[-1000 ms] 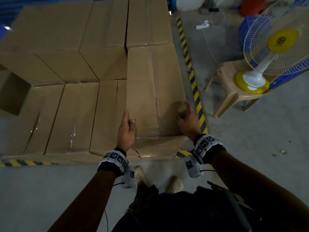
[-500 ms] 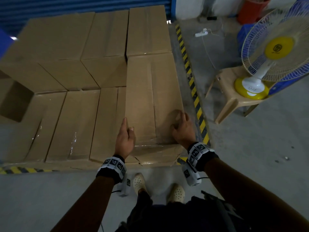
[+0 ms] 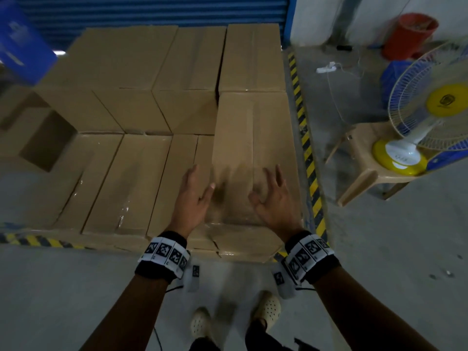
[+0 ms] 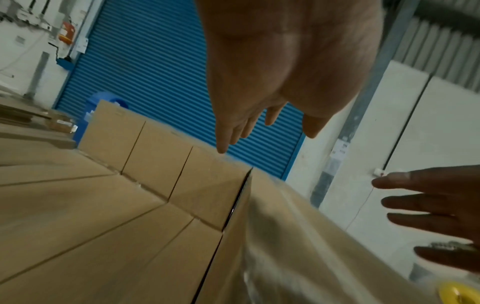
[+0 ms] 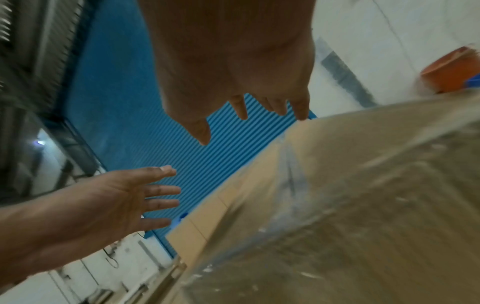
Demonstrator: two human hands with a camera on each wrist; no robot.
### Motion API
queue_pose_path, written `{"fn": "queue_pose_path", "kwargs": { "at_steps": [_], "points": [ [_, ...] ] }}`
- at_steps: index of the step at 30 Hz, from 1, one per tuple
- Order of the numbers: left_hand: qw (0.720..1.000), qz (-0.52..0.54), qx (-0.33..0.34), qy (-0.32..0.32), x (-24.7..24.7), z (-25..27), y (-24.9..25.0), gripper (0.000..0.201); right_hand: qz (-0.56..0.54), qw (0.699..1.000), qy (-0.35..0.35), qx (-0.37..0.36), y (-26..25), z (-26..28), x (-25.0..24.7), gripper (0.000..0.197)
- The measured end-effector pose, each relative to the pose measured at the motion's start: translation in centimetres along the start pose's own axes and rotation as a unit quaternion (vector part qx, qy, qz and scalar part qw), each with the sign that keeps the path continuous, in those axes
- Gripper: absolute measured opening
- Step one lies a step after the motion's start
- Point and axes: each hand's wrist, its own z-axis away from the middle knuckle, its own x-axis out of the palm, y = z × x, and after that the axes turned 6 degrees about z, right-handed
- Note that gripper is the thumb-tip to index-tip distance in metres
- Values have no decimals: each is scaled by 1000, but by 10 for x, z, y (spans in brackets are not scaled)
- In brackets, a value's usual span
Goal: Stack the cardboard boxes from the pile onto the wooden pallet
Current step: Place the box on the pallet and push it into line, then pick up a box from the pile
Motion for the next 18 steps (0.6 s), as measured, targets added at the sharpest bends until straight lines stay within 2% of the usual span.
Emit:
{"fn": "queue_pose_path", "kwargs": {
  "at_steps": [5,9,13,18],
  "points": [
    [994,13,67,85,-72,32,9,69,-66,994,47,-80,-73,27,3,76],
    [987,-7,110,116,-148,85,-31,72,-81,984,23,-154,-150,66,28,77],
    [980,-19,80,184,-227,148,-97,65,-80,966,3,-247,-225,105,76,76],
    [964,-30,10,262,-311,227,-181,60,-120,941,-74,-307,-315,145,154,76]
  ]
}}
